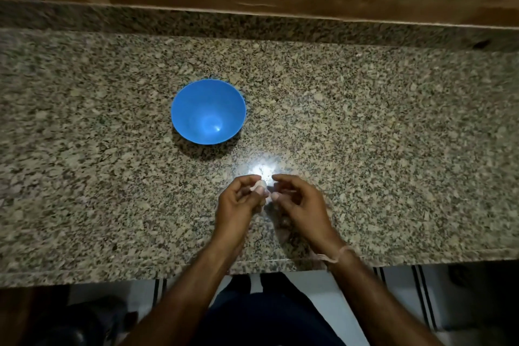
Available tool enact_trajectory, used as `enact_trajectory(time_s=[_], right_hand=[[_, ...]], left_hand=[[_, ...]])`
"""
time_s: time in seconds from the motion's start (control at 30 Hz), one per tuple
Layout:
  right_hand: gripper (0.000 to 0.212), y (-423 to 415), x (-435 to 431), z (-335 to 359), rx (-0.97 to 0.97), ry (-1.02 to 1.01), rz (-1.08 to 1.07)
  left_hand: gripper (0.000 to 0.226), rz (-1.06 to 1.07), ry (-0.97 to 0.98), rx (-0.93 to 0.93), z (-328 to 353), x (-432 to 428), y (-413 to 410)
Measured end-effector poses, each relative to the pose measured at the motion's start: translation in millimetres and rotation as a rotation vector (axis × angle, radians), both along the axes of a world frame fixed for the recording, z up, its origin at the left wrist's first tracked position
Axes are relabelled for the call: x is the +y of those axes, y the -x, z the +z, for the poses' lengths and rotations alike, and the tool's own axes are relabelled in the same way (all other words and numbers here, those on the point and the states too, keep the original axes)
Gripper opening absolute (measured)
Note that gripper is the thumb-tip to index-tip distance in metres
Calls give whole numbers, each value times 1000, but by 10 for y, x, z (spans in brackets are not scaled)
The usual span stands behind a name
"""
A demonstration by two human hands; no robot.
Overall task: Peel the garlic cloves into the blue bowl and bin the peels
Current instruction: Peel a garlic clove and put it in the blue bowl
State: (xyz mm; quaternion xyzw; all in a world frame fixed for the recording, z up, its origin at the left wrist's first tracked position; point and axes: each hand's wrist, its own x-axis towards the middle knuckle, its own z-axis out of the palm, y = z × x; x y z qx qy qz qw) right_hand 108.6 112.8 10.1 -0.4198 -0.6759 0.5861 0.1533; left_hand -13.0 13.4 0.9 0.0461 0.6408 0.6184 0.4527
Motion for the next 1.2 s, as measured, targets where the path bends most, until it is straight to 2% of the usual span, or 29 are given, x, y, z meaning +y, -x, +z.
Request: enact_trajectory(time_s=[0.07,0.17,0.4,0.57,0.73,0.93,1.03,1.2], right_hand=[[26,79,-16,183,140,155,-19],[22,155,41,364,244,211,-19],[19,103,304,569,314,136,0],[19,47,457,612,361,85,36],[22,2,588,663,416,139,65],[25,-55,664,753,472,262,87],[25,-67,684,780,490,280,82],[26,-85,701,811,503,225,107]], left_hand=[[20,43,-81,-80,150,28,2],[28,86,-153,-119,379,88,6],[27,145,-195,-232,649,305,-66],[39,214,-286,-339,725,437,-155],[32,258,-290,-258,818,509,-243],[27,244,-276,-20,925,609,-318],[20,256,-280,-53,961,640,-324],[27,212,-243,-94,1039,664,-351]])
